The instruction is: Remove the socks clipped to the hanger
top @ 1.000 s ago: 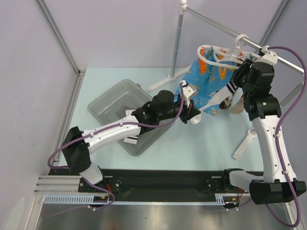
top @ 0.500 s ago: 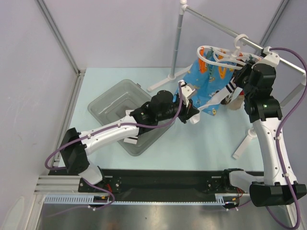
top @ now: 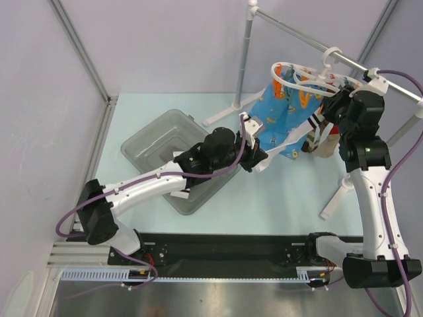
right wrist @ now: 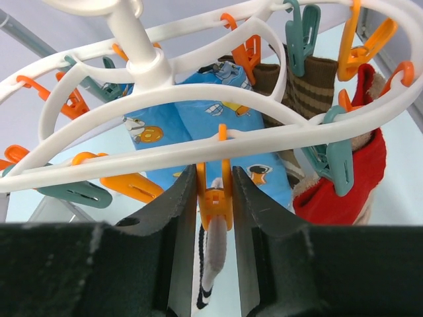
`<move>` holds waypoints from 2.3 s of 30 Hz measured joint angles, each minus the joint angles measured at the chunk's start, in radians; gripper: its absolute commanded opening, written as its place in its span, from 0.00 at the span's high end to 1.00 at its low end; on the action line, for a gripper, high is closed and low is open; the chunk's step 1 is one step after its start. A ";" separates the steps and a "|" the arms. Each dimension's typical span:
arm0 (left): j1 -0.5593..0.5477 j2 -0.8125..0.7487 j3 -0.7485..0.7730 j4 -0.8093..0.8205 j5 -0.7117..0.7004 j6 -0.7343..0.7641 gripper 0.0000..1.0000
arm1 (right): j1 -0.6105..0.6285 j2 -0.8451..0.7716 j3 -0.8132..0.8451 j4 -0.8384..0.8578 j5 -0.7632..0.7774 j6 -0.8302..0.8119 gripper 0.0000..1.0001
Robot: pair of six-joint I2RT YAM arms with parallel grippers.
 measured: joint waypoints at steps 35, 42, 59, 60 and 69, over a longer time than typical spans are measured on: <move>-0.042 0.036 0.051 -0.031 0.040 -0.014 1.00 | 0.060 0.011 -0.003 0.029 0.098 -0.043 0.53; -0.046 0.036 0.051 -0.031 0.039 -0.014 1.00 | 0.060 0.023 -0.003 0.028 0.118 -0.043 0.55; -0.051 0.036 0.051 -0.035 0.033 -0.014 1.00 | 0.061 0.044 -0.001 0.029 0.131 -0.042 0.96; -0.051 0.036 0.051 -0.035 0.029 -0.014 1.00 | 0.061 0.043 -0.001 0.028 0.129 -0.041 0.81; -0.027 -0.030 0.051 -0.151 -0.089 -0.006 1.00 | 0.061 -0.001 -0.002 -0.006 0.064 -0.014 0.16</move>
